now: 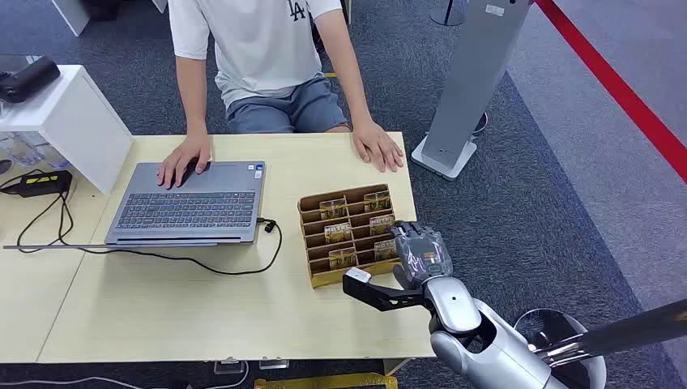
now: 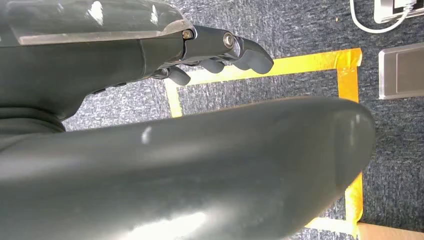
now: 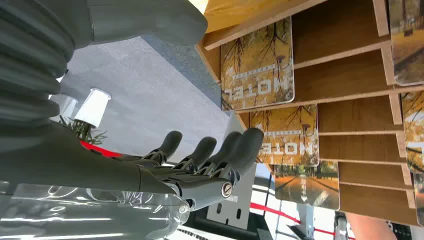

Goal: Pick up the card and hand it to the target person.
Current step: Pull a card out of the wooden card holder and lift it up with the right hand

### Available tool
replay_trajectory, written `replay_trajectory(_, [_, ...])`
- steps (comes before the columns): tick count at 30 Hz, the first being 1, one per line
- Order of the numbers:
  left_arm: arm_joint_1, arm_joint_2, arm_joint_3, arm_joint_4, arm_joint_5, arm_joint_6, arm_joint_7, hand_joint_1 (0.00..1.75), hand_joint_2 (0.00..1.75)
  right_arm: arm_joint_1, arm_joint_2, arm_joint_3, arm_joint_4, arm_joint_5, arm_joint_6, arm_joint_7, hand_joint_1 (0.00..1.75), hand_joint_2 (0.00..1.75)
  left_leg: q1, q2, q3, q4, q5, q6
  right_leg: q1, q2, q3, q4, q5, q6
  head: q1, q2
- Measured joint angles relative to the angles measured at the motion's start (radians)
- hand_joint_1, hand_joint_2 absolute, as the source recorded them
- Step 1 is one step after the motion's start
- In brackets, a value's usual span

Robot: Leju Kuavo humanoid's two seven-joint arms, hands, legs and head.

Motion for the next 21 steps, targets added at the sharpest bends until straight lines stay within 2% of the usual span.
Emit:
replay_trajectory(3, [0.0, 0.0, 0.0, 0.0, 0.0, 0.0, 0.0, 0.0, 0.0, -0.002, 0.0, 0.004, 0.006, -0.005, -0.003, -0.001, 0.62, 1.75, 0.0, 0.0, 0.0, 0.0, 0.0, 0.0, 0.0, 0.0, 0.0, 0.0, 0.0, 0.0, 0.0, 0.0])
replay_trajectory(8, [0.0, 0.0, 0.0, 0.0, 0.0, 0.002, 0.0, 0.0, 0.0, -0.004, 0.0, 0.015, 0.019, -0.012, -0.009, -0.002, 0.75, 1.75, 0.0, 0.0, 0.0, 0.0, 0.0, 0.0, 0.0, 0.0, 0.0, 0.0, 0.0, 0.0, 0.0, 0.0])
replay_trajectory(9, [0.0, 0.0, 0.0, 0.0, 0.0, 0.002, 0.0, 0.0, 0.0, -0.004, 0.0, 0.017, 0.021, -0.013, -0.011, -0.002, 0.79, 1.75, 0.0, 0.0, 0.0, 0.0, 0.0, 0.0, 0.0, 0.0, 0.0, 0.0, 0.0, 0.0, 0.0, 0.0])
replay_trajectory(13, [0.0, 0.0, 0.0, 0.0, -0.001, 0.002, 0.0, 0.0, 0.0, -0.007, 0.0, 0.022, 0.031, -0.021, -0.017, -0.002, 1.23, 1.75, 0.0, 0.0, 0.0, 0.0, 0.0, 0.0, 0.0, 0.0, 0.0, 0.0, 0.0, 0.0, 0.0, 0.0])
replay_trajectory(14, [0.0, 0.0, 0.0, 0.0, -0.001, 0.002, 0.0, 0.0, 0.0, -0.007, 0.0, 0.023, 0.033, -0.021, -0.018, -0.002, 1.29, 1.75, 0.0, 0.0, 0.0, 0.0, 0.0, 0.0, 0.0, 0.0, 0.0, 0.0, 0.0, 0.0, 0.0, 0.0])
replay_trajectory(21, [0.0, 0.001, 0.0, 0.0, -0.003, 0.002, 0.0, 0.0, 0.0, -0.01, -0.001, 0.024, 0.036, -0.022, -0.02, -0.002, 1.32, 1.75, 0.0, 0.0, 0.0, 0.0, 0.0, 0.0, 0.0, 0.0, 0.0, 0.0, 0.0, 0.0, 0.0, 0.0])
